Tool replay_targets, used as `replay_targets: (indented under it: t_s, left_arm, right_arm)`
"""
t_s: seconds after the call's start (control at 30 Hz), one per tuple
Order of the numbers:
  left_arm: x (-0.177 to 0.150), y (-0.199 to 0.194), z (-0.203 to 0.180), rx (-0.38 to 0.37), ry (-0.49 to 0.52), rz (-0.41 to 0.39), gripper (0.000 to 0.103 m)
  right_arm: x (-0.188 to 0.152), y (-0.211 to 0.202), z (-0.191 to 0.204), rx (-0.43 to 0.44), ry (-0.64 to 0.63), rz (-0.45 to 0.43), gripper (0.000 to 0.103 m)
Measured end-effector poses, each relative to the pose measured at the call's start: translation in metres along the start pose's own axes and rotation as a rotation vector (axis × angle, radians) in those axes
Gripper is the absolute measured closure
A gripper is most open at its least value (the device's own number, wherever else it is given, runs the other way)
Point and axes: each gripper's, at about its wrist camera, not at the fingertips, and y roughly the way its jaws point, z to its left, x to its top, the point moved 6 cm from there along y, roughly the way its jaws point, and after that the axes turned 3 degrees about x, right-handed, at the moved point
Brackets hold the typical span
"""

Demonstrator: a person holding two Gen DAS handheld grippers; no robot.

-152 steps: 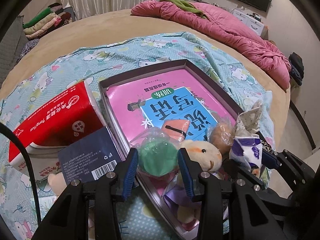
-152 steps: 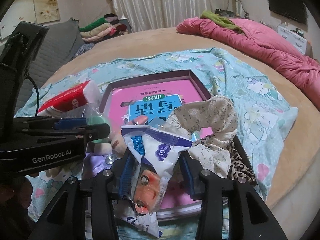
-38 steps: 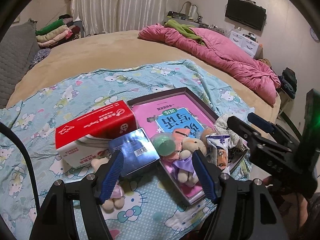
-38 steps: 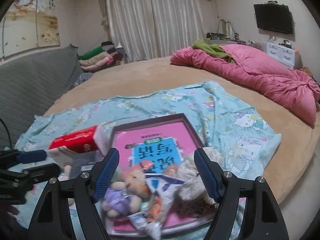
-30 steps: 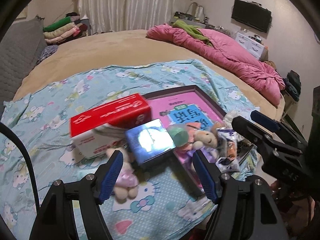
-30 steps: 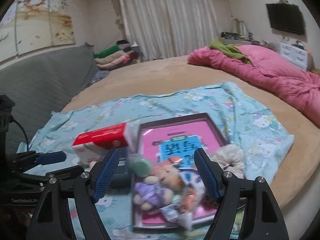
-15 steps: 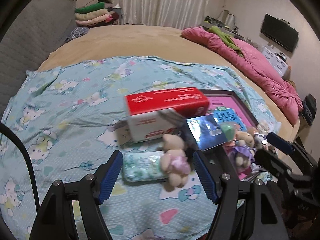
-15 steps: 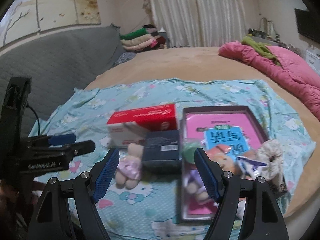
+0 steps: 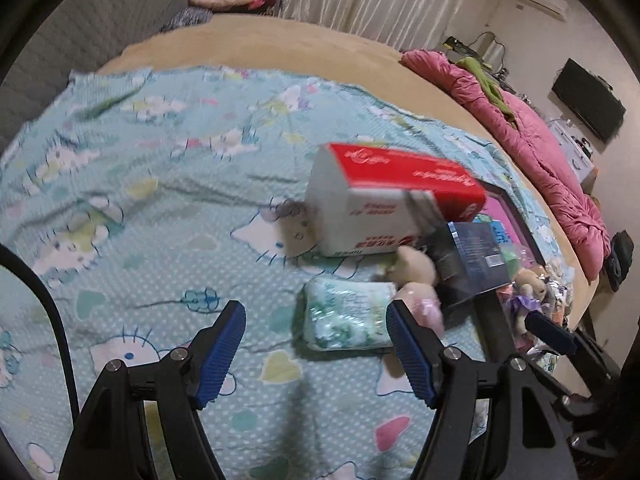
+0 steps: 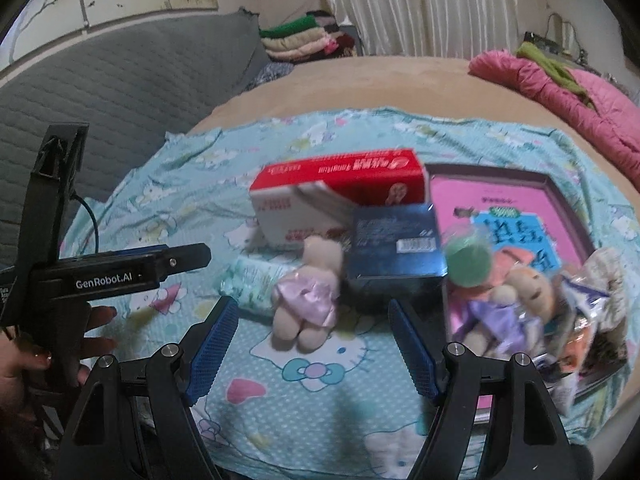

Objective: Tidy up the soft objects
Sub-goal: 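Grasp the mint diaper pack with the left tool while the right tool grasps the pink-dress teddy bear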

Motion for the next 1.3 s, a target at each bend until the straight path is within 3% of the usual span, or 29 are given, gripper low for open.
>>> replay_targets:
  t_s: [0.37,0.77,0.9,0.97,1.07,1.3]
  left_arm:
    - [-0.002,0.050,0.006,-0.135,-0.092,0.093,0.031]
    - [-0.003,0.071,0.000,-0.204,-0.089,0.122,0.031]
    - [-0.004,0.073,-0.001,-0.224,-0.089,0.130,0.039]
    - [-0.006,0.074,-0.004,-0.230,-0.079,0.141,0.044]
    - [-0.010,0.078,-0.009,-0.230,-0.058,0.157,0.049]
    - [-0.013,0.074,-0.014,-0.256,-0.046,0.150,0.068]
  right_arm:
    - [-0.015,0.053,-0.001,-0.042,0.031,0.077,0.025]
    - [-0.016,0.084,-0.012,-0.028,0.125,0.104,0.025]
    - [-0.016,0.090,-0.009,-0.006,0.129,0.098,0.025]
    - [-0.016,0.093,-0.008,0.008,0.136,0.098,0.039]
    - [-0.016,0.096,-0.007,0.039,0.143,0.104,0.051]
    - [-0.018,0.087,-0.006,0.025,0.091,0.110,0.061]
